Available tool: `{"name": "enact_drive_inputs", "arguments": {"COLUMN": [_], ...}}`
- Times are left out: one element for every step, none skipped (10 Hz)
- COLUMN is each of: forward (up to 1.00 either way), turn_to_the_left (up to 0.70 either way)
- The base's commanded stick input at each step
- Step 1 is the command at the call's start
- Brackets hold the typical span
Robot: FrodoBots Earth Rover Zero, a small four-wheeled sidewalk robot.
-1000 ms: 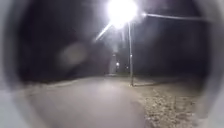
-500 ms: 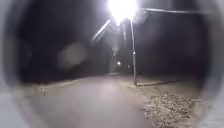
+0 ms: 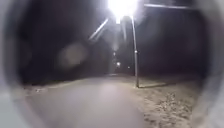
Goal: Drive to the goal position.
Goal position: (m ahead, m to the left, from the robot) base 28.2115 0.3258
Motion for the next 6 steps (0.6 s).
{"name": "enact_drive_inputs", "arguments": {"forward": [0.85,0.85,0.85,0.85,0.85,0.85], "turn_to_the_left": [0.0,0.0,0.0,0.0,0.0,0.0]}}
